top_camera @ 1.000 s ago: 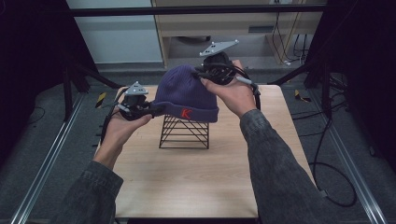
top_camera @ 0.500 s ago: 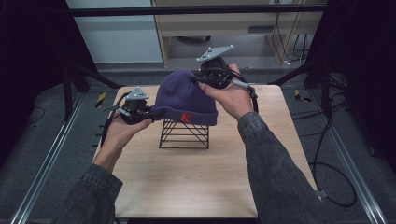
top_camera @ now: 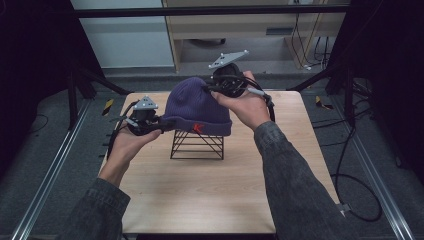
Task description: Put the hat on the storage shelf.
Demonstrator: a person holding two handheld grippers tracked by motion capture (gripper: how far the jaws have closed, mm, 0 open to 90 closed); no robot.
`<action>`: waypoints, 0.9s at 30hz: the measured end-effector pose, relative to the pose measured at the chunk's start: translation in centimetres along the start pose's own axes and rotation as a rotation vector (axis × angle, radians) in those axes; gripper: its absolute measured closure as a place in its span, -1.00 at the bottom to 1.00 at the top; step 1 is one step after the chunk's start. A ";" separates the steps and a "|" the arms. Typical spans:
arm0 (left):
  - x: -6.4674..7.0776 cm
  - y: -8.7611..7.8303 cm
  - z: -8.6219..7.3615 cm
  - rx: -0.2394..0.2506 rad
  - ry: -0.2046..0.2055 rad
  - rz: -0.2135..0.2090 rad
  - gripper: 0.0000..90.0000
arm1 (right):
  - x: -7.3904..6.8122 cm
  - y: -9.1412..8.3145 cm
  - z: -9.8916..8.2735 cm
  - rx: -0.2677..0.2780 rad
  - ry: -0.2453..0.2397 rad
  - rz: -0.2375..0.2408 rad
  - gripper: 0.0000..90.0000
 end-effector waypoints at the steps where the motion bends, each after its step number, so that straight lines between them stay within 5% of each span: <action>1: 0.0 0.0 -0.1 0.002 -0.003 0.001 0.52 | -0.1 0.0 0.0 0.001 0.000 0.004 0.77; 27: -0.2 0.4 -1.7 -0.006 -0.012 0.011 0.51 | -1.2 0.9 -0.6 -0.057 -0.024 0.028 0.77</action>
Point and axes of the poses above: each handheld gripper's, and its own axes: y roughly forward along the jaws, z roughly out of its top, x roughly to its right, the point moved 9 cm from there along y, roughly forward along the jaws, and after that the axes turned 13 degrees about z, right-handed, at the moved point
